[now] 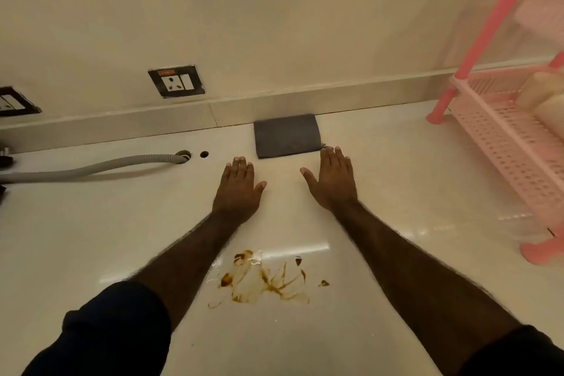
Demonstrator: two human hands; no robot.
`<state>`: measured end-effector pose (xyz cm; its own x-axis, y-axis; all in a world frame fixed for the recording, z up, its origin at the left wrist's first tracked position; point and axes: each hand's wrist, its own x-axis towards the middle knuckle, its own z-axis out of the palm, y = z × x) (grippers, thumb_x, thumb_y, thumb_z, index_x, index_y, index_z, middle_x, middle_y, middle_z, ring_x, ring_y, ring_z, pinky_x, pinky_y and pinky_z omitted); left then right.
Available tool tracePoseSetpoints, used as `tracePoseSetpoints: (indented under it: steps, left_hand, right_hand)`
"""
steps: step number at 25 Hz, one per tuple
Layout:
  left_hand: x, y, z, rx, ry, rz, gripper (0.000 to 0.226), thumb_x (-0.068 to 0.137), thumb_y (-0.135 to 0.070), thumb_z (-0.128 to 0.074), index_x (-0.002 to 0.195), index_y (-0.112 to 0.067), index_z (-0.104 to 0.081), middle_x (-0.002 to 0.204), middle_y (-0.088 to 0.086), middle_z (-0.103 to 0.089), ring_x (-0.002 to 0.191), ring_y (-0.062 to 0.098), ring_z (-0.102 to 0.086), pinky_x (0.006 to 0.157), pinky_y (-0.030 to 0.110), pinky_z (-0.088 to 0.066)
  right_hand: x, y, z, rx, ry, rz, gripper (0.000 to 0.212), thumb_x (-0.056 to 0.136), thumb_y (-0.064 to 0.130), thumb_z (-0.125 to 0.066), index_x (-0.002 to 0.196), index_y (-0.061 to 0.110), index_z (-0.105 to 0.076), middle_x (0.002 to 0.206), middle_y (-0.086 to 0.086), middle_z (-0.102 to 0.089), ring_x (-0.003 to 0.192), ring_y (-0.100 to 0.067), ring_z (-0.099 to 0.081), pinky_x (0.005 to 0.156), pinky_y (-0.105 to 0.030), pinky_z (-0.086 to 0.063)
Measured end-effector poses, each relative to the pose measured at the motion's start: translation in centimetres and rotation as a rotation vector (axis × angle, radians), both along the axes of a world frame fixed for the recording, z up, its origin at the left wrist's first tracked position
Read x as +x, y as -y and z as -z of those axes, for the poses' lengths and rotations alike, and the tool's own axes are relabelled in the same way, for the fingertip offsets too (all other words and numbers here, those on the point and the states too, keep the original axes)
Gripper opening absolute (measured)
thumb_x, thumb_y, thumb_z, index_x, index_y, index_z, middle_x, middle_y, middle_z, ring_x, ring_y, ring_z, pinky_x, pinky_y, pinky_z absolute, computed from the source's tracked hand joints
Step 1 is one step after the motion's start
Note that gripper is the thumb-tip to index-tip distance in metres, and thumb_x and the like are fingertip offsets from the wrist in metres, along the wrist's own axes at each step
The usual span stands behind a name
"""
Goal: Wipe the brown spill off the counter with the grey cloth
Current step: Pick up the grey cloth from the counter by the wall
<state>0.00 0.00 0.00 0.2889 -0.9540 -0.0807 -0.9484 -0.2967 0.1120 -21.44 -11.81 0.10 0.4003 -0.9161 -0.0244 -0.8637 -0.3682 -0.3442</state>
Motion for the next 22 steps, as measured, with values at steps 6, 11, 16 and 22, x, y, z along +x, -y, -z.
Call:
tracePoseSetpoints:
  steps: [6,11,16,22]
  left_hand:
    - [-0.1,5.0,0.3,-0.154,-0.243,-0.113,0.064,0.109,-0.044,-0.039,0.160,-0.007,-0.031,0.171,0.017,-0.023,0.159,0.034,-0.017,0.128,0.044,-0.018]
    - [0.6,8.7,0.5,-0.237,-0.443,-0.100,0.060,0.107,-0.037,-0.052,0.155,-0.004,-0.040,0.156,0.018,-0.043,0.141,0.031,-0.043,0.117,0.043,-0.041]
    - [1.3,11.8,0.3,-0.422,-0.673,-0.449,0.056,0.100,-0.036,-0.066,0.144,-0.005,-0.052,0.131,0.007,-0.060,0.123,0.029,-0.059,0.091,0.022,-0.048]
    - [1.8,14.8,-0.4,-0.304,-1.025,-0.796,0.051,0.094,-0.034,-0.076,0.131,-0.003,-0.060,0.128,0.016,-0.067,0.102,0.025,-0.068,0.084,0.038,-0.062]
  right_hand:
    - [2.7,5.1,0.4,0.144,0.143,0.046,0.089,0.107,0.061,-0.050,0.170,0.006,-0.019,0.178,-0.015,-0.022,0.166,-0.035,-0.018,0.134,-0.045,-0.016]
    - [4.6,8.3,0.8,0.113,0.255,0.120,0.081,0.100,0.058,-0.065,0.157,0.004,-0.043,0.156,-0.018,-0.054,0.144,-0.038,-0.049,0.120,-0.048,-0.043]
    - [5.7,11.1,0.6,0.146,0.336,0.162,0.078,0.097,0.052,-0.074,0.152,0.003,-0.048,0.148,-0.019,-0.058,0.136,-0.037,-0.053,0.112,-0.048,-0.047]
    - [6.8,13.2,-0.1,0.353,0.328,0.330,0.052,0.099,0.029,-0.075,0.139,0.002,-0.058,0.142,-0.020,-0.064,0.129,-0.038,-0.064,0.105,-0.043,-0.055]
